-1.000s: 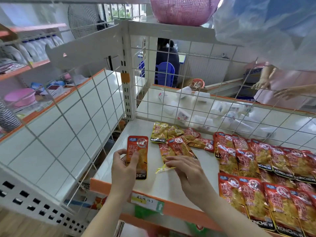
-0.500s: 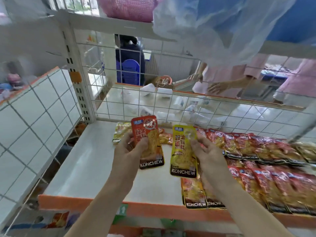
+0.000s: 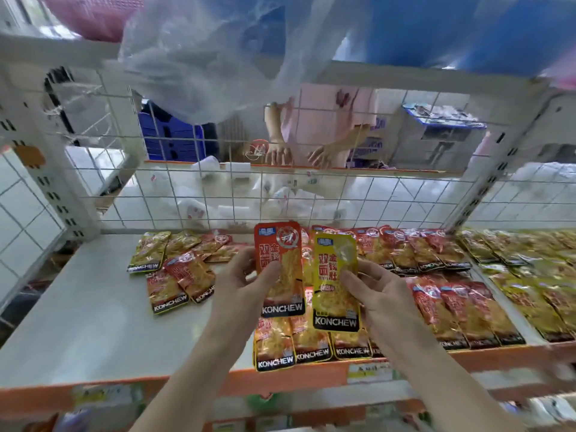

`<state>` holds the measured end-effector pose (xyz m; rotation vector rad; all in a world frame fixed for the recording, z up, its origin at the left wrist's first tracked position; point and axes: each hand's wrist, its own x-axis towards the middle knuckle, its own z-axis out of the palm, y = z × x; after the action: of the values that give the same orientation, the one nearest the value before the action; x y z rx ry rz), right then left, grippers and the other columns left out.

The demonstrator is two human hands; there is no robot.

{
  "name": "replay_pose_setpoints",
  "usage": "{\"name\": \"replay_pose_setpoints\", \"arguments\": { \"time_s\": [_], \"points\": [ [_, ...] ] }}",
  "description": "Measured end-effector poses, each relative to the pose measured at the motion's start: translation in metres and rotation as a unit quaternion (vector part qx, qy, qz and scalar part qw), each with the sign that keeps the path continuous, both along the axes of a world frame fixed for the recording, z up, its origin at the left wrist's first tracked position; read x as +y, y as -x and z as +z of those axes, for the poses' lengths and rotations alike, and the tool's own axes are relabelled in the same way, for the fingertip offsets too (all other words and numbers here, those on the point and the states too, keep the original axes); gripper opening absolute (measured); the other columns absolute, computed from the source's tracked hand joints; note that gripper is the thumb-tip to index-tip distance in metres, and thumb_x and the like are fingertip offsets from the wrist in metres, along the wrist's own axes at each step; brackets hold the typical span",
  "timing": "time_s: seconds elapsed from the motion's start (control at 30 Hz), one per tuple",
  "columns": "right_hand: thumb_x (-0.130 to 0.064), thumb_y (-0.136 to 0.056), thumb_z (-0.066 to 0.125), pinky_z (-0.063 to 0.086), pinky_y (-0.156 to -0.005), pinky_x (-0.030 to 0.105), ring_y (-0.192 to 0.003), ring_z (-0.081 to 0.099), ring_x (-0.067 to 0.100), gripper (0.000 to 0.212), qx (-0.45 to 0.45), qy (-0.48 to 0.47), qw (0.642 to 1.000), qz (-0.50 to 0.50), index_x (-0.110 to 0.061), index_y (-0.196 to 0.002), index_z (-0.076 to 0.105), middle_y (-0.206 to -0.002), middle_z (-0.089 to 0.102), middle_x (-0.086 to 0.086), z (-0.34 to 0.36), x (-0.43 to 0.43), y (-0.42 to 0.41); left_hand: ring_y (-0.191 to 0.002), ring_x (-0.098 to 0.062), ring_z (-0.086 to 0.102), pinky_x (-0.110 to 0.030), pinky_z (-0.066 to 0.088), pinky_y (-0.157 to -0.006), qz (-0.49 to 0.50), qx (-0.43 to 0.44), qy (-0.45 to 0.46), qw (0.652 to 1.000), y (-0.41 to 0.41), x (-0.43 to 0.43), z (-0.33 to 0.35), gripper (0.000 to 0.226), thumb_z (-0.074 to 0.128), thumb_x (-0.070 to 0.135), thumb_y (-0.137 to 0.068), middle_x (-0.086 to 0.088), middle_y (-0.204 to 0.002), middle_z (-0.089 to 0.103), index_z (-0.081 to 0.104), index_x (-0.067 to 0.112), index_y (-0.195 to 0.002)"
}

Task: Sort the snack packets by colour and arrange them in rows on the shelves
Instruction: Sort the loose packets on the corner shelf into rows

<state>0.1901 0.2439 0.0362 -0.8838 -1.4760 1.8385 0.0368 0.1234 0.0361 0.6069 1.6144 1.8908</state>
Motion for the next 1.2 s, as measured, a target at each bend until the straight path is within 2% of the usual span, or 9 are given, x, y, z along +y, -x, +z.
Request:
{"name": "replay_pose_setpoints", "arguments": {
  "time_s": [0.07,0.27,0.33,0.53,0.67,0.8,0.97,1.1,1.2],
  "points": [
    [-0.021,-0.076,0.072,0.053,-0.09,0.046,-0.094,0.072,0.028,0.016,-0.002,-0.003,1.0,-0.008,-0.018,-0.091,0.078,-0.098,0.076,0.011,-0.001,0.011,-0.022,-0.084,-0.014,0.072,-0.044,0.056,-0.087,0.006,0.006,0.014,1.0,-0.021,0.013,0.002,0.017,0.067,0.008,-0.092,0.005,-0.09,0.076,0.071,0.022,-0.1],
    [-0.018,-0.078,0.07,0.057,-0.082,0.037,-0.092,0.073,0.026,0.023,-0.01,-0.019,1.0,-0.02,-0.009,-0.099,0.073,-0.094,0.076,0.008,-0.004,0.049,-0.091,-0.091,-0.025,0.073,-0.056,0.055,-0.09,0.019,0.028,0.057,0.998,-0.092,0.046,-0.005,0.015,0.072,0.017,-0.088,0.004,-0.093,0.076,0.074,0.03,-0.095],
    [-0.016,-0.08,0.07,0.057,-0.082,0.035,-0.093,0.073,0.026,0.021,-0.014,-0.022,1.0,-0.015,-0.009,-0.099,0.073,-0.094,0.076,0.007,-0.007,0.061,-0.111,-0.09,-0.024,0.073,-0.056,0.055,-0.089,0.032,0.038,0.064,0.997,-0.115,0.055,-0.009,0.017,0.074,0.016,-0.087,0.005,-0.092,0.077,0.075,0.033,-0.09],
    [-0.005,-0.09,0.066,0.054,-0.095,0.05,-0.097,0.071,0.03,0.016,-0.045,-0.03,0.998,0.011,-0.006,-0.104,0.073,-0.099,0.075,0.012,-0.013,0.089,-0.164,-0.082,-0.015,0.073,-0.04,0.056,-0.082,0.052,0.039,0.074,0.995,-0.171,0.075,-0.018,0.015,0.075,0.01,-0.085,0.004,-0.087,0.077,0.075,0.024,-0.091],
    [-0.008,-0.091,0.066,0.054,-0.093,0.052,-0.094,0.072,0.027,0.014,-0.073,-0.04,0.997,-0.002,-0.01,-0.104,0.072,-0.096,0.076,0.008,-0.02,0.103,-0.188,-0.086,-0.022,0.073,-0.042,0.056,-0.085,0.044,0.025,0.087,0.995,-0.197,0.086,-0.024,0.013,0.077,0.011,-0.084,0.002,-0.087,0.077,0.077,0.024,-0.089],
    [-0.006,-0.091,0.066,0.057,-0.088,0.045,-0.09,0.073,0.022,0.012,-0.089,-0.048,0.995,-0.011,-0.012,-0.1,0.072,-0.092,0.077,0.004,-0.027,0.113,-0.205,-0.087,-0.027,0.072,-0.039,0.057,-0.082,0.039,0.019,0.094,0.995,-0.214,0.094,-0.03,0.016,0.079,0.009,-0.082,-0.001,-0.085,0.077,0.077,0.025,-0.082],
    [-0.009,-0.092,0.066,0.058,-0.084,0.034,-0.091,0.073,0.017,0.013,-0.111,-0.058,0.992,-0.005,-0.014,-0.102,0.072,-0.092,0.077,0.0,-0.036,0.116,-0.201,-0.074,-0.01,0.07,-0.014,0.053,-0.061,0.027,0.021,0.106,0.994,-0.214,0.1,-0.034,0.016,0.076,0.007,-0.084,0.004,-0.081,0.076,0.073,0.023,-0.085],
    [-0.009,-0.092,0.065,0.059,-0.083,0.034,-0.09,0.073,0.016,0.014,-0.121,-0.049,0.991,-0.024,-0.016,-0.102,0.072,-0.092,0.077,-0.001,-0.04,0.115,-0.192,-0.077,-0.009,0.069,-0.012,0.053,-0.065,0.008,0.02,0.109,0.994,-0.201,0.106,-0.038,0.012,0.075,0.01,-0.086,0.006,-0.082,0.075,0.073,0.022,-0.086],
    [-0.011,-0.093,0.065,0.059,-0.086,0.04,-0.091,0.073,0.017,0.014,-0.128,-0.041,0.99,-0.035,-0.015,-0.104,0.072,-0.094,0.077,0.0,-0.037,0.116,-0.186,-0.067,-0.002,0.066,-0.009,0.048,-0.06,0.003,0.017,0.105,0.994,-0.185,0.115,-0.039,0.006,0.075,0.013,-0.086,0.01,-0.074,0.073,0.072,0.018,-0.087]
  ]
}}
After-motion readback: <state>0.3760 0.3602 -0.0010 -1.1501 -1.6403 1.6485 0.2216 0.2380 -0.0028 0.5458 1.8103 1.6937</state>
